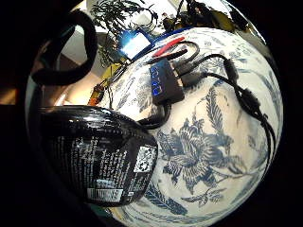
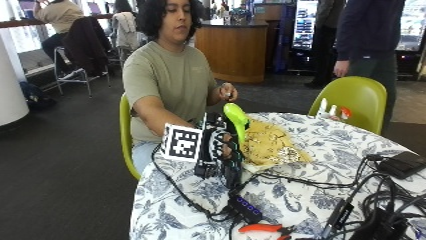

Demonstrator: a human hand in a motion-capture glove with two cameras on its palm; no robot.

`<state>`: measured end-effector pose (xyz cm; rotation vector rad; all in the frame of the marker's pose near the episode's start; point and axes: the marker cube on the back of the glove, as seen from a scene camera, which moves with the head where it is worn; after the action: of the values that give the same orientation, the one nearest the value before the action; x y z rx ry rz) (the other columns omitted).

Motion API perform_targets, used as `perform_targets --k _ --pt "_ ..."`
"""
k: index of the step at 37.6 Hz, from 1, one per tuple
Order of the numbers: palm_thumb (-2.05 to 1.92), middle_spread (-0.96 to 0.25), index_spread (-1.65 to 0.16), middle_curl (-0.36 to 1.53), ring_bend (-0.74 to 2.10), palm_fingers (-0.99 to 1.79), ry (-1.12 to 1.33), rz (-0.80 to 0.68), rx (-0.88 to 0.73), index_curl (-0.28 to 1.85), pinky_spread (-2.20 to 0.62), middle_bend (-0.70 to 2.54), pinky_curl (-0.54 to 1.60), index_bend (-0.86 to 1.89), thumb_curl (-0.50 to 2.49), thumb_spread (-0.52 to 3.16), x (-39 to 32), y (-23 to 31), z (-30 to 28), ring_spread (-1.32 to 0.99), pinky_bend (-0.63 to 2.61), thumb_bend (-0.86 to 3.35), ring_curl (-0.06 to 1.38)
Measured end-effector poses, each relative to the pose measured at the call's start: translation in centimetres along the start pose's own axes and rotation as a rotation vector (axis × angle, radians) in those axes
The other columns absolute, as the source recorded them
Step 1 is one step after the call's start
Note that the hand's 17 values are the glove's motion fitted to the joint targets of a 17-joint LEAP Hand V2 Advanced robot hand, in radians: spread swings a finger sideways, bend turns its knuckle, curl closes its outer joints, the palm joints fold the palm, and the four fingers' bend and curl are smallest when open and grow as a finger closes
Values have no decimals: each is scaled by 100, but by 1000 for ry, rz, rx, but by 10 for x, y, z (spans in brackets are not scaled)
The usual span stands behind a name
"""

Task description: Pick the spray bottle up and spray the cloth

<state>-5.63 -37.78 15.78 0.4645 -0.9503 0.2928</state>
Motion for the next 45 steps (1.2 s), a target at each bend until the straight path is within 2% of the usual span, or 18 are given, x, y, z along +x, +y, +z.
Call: perform_targets --k 16,19,23,30,34,37,40,45 --pt "83 0 -22 34 61 45 -29 66 -63 20 -2 19 36 10 39 91 4 -31 -11 -16 34 -1 35" --pt "92 -1 -21 37 63 67 -58 109 -60 21 -3 26 35 13 41 91 1 -34 -13 -17 31 2 35" --pt "102 -3 -21 40 66 90 -135 203 -48 18 -5 35 35 4 46 88 -3 -33 -14 -18 34 6 35" --pt "114 -7 -19 45 65 91 -208 337 -68 17 -8 45 38 3 53 72 -11 -22 -23 -17 36 8 39" --pt "114 -7 -18 46 61 93 -307 291 -64 20 -5 46 36 15 55 67 -20 -18 -32 -16 27 5 39" --pt "111 -9 -19 46 59 114 -383 241 -46 24 -7 49 34 23 56 63 -36 -18 -45 -16 21 0 38" --pt "108 -10 -21 50 60 132 -394 177 -144 28 -14 55 36 25 58 59 -61 -23 -62 -16 24 -3 40" --pt "100 -12 -22 52 61 143 -228 136 -502 35 -21 58 38 35 60 55 -118 -40 -80 -17 30 -4 43"
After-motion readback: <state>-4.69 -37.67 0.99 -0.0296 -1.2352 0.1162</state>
